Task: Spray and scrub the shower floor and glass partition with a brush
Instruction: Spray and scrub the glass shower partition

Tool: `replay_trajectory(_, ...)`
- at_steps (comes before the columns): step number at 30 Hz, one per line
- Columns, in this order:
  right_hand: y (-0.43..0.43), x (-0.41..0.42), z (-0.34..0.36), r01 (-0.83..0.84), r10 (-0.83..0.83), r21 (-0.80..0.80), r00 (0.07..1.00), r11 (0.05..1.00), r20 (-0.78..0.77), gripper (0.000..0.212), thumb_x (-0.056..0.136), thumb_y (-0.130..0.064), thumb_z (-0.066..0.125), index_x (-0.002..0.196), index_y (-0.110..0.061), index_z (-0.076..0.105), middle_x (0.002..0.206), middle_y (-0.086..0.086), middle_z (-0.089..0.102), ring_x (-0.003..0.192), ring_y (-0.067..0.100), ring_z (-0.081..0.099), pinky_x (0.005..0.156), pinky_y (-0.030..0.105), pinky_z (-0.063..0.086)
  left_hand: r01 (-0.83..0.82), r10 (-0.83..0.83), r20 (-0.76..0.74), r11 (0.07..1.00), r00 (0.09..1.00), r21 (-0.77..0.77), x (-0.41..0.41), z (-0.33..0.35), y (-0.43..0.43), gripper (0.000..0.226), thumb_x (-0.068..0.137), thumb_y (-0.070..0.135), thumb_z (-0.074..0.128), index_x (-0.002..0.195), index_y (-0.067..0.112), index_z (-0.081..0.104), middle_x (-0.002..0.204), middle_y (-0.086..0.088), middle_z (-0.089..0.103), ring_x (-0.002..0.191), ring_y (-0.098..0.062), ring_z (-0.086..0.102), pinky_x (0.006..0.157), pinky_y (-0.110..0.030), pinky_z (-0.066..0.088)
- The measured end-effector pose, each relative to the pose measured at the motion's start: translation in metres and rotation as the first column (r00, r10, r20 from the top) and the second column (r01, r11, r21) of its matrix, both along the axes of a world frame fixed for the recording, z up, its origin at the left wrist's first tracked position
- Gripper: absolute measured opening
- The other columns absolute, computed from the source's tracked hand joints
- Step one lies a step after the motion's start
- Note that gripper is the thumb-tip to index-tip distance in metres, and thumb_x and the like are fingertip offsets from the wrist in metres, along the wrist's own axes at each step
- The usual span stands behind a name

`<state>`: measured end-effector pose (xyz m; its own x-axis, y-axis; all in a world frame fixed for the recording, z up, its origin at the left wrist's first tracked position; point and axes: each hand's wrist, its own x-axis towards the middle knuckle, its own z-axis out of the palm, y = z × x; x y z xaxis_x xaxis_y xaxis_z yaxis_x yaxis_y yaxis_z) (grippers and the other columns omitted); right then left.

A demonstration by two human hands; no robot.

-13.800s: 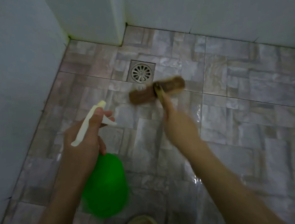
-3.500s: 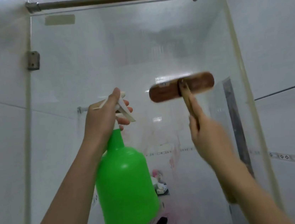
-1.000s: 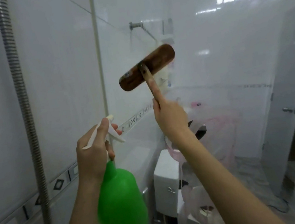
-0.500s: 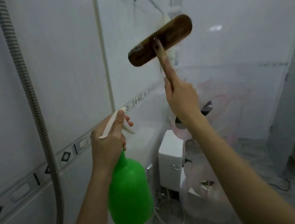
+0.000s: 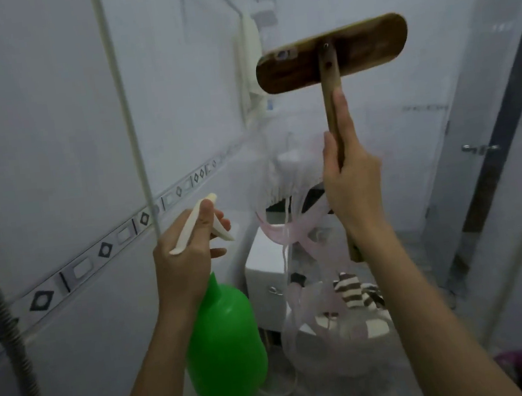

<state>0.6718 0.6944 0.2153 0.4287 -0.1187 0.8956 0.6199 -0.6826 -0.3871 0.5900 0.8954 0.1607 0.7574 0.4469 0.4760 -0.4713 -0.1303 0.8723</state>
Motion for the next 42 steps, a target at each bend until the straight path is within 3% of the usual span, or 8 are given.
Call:
replay_trajectory(6, -0.033, -0.055, -0.138, -0.003, -0.007, -0.041, 0.972, 0.999, -0.236, 0.066, 0.1, -0.021, 0.044, 0.148, -0.051, 0.01, 0.05, -0.012, 0.038, 0.045, 0.01, 0.046, 0.037, 0.014, 0.032, 0.091, -0.092, 0.028, 0.995, 0.995, 0.05, 0.02, -0.002, -0.025, 0.03, 0.098, 0.042, 0.056, 0.079, 0.027, 0.074, 0.078, 0.001, 0.077, 0.079, -0.021, 0.075, 0.055, -0.023, 0.056)
replay_trajectory(12, -0.078, -0.015, 0.013, 0.11, -0.111, 0.149, 0.994, 0.983, 0.0, 0.053, 0.104, -0.025, 0.037, 0.152, -0.032, 0.016, 0.056, 0.004, 0.039, 0.043, 0.011, 0.033, 0.042, 0.032, 0.036, 0.206, -0.209, 0.009, 0.968, 0.978, 0.143, 0.038, -0.004, -0.068, 0.048, 0.096, 0.051, 0.061, 0.07, 0.013, 0.075, 0.066, -0.005, 0.074, 0.068, -0.025, 0.073, 0.064, -0.037, 0.057)
replay_trajectory(19, -0.092, -0.068, -0.115, 0.116, -0.092, 0.079, 0.962, 0.99, -0.257, 0.058, 0.101, -0.023, 0.041, 0.145, -0.052, 0.015, 0.05, -0.002, 0.038, 0.038, 0.01, 0.036, 0.037, 0.034, 0.04, 0.272, -0.278, 0.032, 0.954, 0.96, 0.124, 0.037, -0.002, -0.107, 0.051, 0.099, 0.042, 0.061, 0.062, 0.006, 0.062, 0.06, -0.019, 0.061, 0.055, -0.02, 0.057, 0.057, -0.044, 0.052)
replay_trajectory(25, -0.114, -0.043, 0.006, 0.168, -0.161, 0.126, 0.985, 0.978, -0.064, 0.054, 0.104, -0.023, 0.039, 0.152, -0.033, 0.017, 0.059, 0.011, 0.04, 0.047, 0.016, 0.035, 0.047, 0.033, 0.038, 0.374, -0.389, 0.011, 0.892, 0.921, 0.253, 0.042, -0.001, -0.135, 0.042, 0.092, 0.045, 0.063, 0.068, 0.013, 0.072, 0.062, 0.002, 0.07, 0.06, -0.009, 0.067, 0.061, -0.026, 0.052)
replay_trajectory(32, -0.1, -0.069, -0.113, 0.144, -0.12, 0.079, 0.961, 0.986, -0.248, 0.064, 0.102, -0.021, 0.04, 0.145, -0.056, 0.008, 0.048, -0.003, 0.037, 0.037, 0.011, 0.036, 0.035, 0.034, 0.038, 0.362, -0.361, -0.014, 0.932, 0.932, 0.018, 0.039, 0.01, -0.146, 0.047, 0.094, 0.043, 0.061, 0.064, 0.007, 0.066, 0.047, 0.008, 0.056, 0.045, -0.005, 0.052, 0.048, -0.021, 0.044)
replay_trajectory(35, -0.101, -0.056, -0.068, 0.145, -0.127, 0.09, 0.975, 0.985, -0.181, 0.058, 0.102, -0.02, 0.04, 0.148, -0.043, 0.013, 0.05, -0.005, 0.034, 0.04, 0.01, 0.035, 0.038, 0.032, 0.037, 0.351, -0.35, -0.023, 0.935, 0.936, 0.044, 0.037, 0.017, -0.146, 0.04, 0.1, 0.034, 0.058, 0.075, 0.007, 0.072, 0.045, 0.016, 0.06, 0.043, 0.002, 0.056, 0.045, -0.008, 0.04)
replay_trajectory(39, -0.109, -0.033, 0.016, 0.212, -0.211, 0.077, 0.977, 0.974, -0.029, 0.054, 0.103, -0.022, 0.039, 0.152, -0.03, 0.017, 0.052, 0.001, 0.035, 0.042, 0.011, 0.032, 0.042, 0.031, 0.033, 0.312, -0.311, -0.034, 0.949, 0.95, 0.041, 0.036, 0.031, -0.15, 0.044, 0.101, 0.039, 0.058, 0.072, 0.01, 0.076, 0.047, 0.01, 0.063, 0.044, -0.002, 0.058, 0.046, -0.016, 0.046)
replay_trajectory(42, -0.107, -0.041, -0.046, 0.193, -0.193, -0.002, 0.977, 0.981, -0.096, 0.058, 0.102, -0.02, 0.04, 0.151, -0.037, 0.014, 0.05, -0.006, 0.037, 0.038, 0.01, 0.035, 0.037, 0.029, 0.035, 0.26, -0.259, 0.014, 0.964, 0.966, -0.057, 0.037, 0.039, -0.143, 0.044, 0.1, 0.044, 0.059, 0.072, 0.012, 0.074, 0.055, 0.0, 0.067, 0.053, -0.013, 0.064, 0.056, -0.029, 0.055)
